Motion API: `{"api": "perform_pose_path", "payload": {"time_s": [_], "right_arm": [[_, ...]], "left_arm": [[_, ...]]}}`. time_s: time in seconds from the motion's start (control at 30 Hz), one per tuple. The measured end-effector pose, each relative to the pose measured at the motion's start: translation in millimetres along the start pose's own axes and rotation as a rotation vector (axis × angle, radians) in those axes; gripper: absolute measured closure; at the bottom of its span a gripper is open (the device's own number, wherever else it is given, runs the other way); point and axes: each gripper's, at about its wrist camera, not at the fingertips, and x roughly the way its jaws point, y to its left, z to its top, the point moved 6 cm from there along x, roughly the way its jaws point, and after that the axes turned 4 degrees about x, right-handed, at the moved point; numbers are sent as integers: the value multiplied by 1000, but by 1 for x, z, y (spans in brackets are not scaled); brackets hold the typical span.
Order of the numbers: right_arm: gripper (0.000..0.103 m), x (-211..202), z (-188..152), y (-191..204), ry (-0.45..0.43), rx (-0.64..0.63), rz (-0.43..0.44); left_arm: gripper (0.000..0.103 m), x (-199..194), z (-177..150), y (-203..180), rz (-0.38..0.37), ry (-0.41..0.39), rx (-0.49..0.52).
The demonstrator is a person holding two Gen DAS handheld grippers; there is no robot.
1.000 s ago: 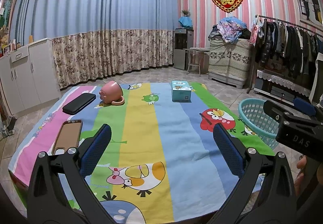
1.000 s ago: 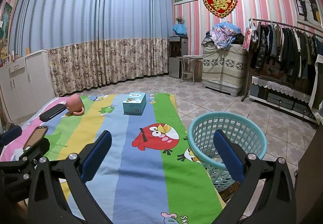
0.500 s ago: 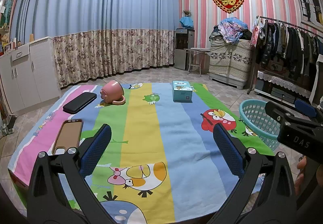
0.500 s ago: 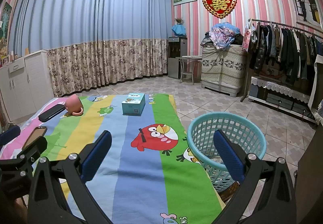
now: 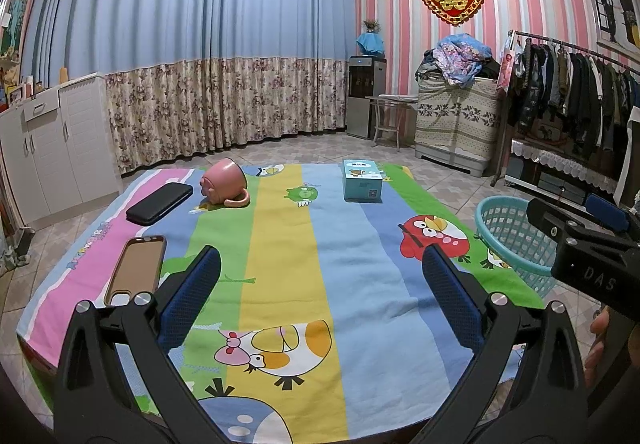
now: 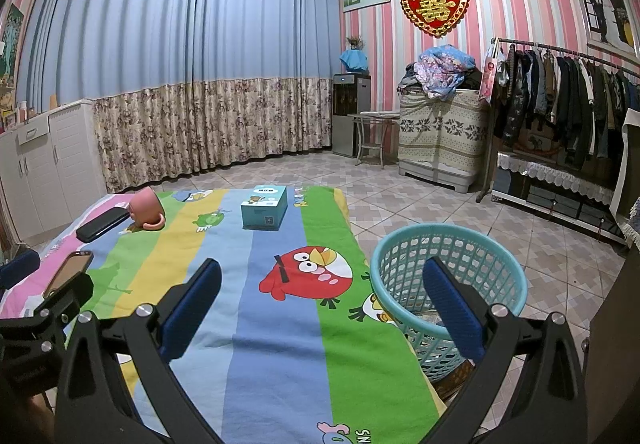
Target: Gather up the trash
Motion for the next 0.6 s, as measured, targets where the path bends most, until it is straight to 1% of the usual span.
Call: {"api": "perform_pose_path", "payload": {"time_s": [0.6], "right_arm": [[5,0,-1,-1,-3,-1,-2]], "left_arm": [[6,1,-1,1,3,-5,2]]}}
